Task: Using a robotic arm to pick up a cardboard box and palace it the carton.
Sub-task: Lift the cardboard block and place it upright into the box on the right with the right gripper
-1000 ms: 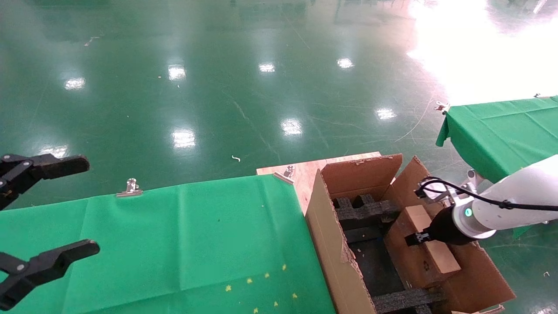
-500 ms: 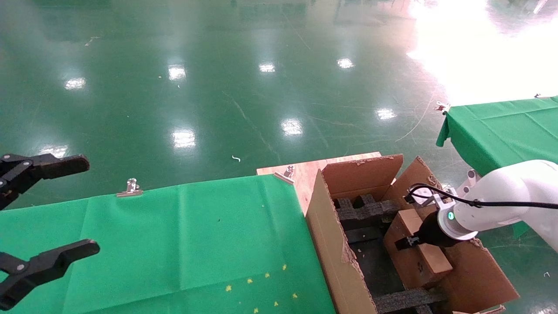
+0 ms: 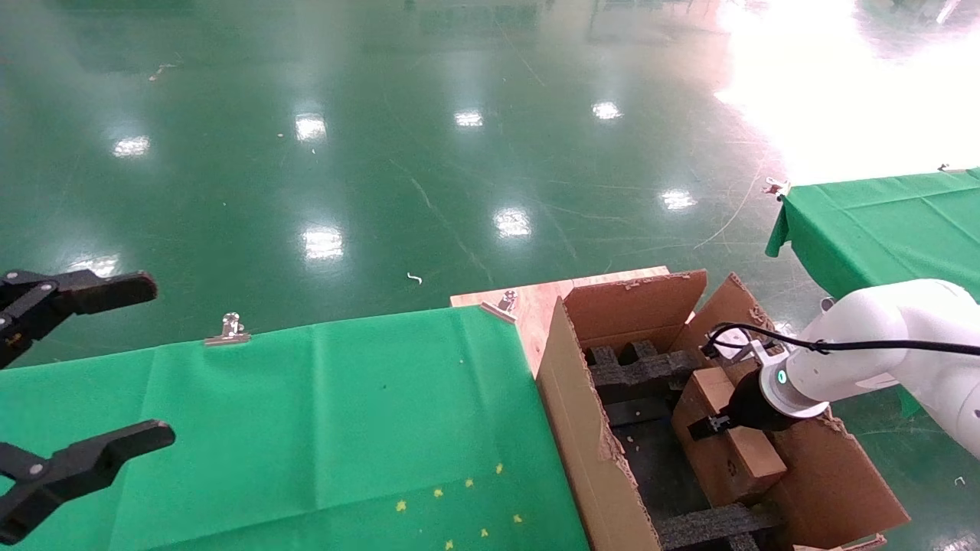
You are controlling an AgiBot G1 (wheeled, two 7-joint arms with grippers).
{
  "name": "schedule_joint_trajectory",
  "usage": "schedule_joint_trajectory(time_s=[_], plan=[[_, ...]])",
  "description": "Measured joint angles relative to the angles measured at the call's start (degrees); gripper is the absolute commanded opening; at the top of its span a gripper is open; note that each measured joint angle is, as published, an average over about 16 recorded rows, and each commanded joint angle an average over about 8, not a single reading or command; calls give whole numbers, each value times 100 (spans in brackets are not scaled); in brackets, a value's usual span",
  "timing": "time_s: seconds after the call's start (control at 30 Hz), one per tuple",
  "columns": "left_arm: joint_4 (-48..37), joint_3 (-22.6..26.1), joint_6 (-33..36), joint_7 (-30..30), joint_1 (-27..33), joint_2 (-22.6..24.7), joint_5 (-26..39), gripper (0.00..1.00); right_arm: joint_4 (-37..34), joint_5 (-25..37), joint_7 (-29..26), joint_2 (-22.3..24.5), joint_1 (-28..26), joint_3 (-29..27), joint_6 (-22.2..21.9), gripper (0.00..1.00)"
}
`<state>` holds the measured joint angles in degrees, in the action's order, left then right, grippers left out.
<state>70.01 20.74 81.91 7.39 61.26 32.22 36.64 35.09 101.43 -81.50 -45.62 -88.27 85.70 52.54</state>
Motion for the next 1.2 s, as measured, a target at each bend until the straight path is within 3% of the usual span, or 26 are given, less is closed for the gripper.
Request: schedule_joint_trajectory(time_s=[0.03,0.77,1.2], plan=[[0,0,0,0,0,0,0,100,-14,-6,21,-7,-1,-2,-4,100],[-1,0,-1,0,-1,0,0,100,104,82,15,45,-144,0,7,100],[-1,0,-1,0,-1,0,0,100,743,285,50,252,-519,-66,-185,100]])
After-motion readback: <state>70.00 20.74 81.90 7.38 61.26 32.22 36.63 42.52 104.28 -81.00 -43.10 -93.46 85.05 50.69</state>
